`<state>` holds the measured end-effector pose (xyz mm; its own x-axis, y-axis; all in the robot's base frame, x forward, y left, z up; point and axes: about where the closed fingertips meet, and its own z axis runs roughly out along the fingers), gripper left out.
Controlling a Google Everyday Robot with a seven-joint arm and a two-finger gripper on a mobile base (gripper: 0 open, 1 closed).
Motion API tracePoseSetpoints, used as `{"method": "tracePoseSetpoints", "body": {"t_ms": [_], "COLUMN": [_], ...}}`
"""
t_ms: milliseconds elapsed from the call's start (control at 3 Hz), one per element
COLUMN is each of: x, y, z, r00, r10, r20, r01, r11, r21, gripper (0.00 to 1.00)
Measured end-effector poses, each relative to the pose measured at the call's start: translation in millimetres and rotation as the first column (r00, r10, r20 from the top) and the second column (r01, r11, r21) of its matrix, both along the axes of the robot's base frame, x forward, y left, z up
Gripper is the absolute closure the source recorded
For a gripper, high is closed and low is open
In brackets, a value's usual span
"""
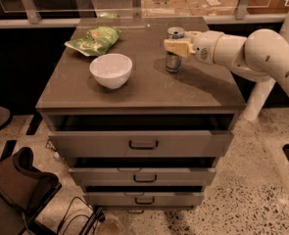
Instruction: Pick redbull can from white bowl and place on counter
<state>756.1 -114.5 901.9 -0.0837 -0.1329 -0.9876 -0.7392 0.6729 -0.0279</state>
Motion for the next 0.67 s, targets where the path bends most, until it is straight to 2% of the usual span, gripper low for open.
{"method": "tracePoseSetpoints", "body": {"t_ms": [667], "x": [0.3], "y": [6.1], "z": [-0.8], "r00": [1.0000], "r10": [0.009], "r20": [-0.001], "r01": [-0.009], "r11": [1.000], "r21": [0.001], "gripper": [0.13]}}
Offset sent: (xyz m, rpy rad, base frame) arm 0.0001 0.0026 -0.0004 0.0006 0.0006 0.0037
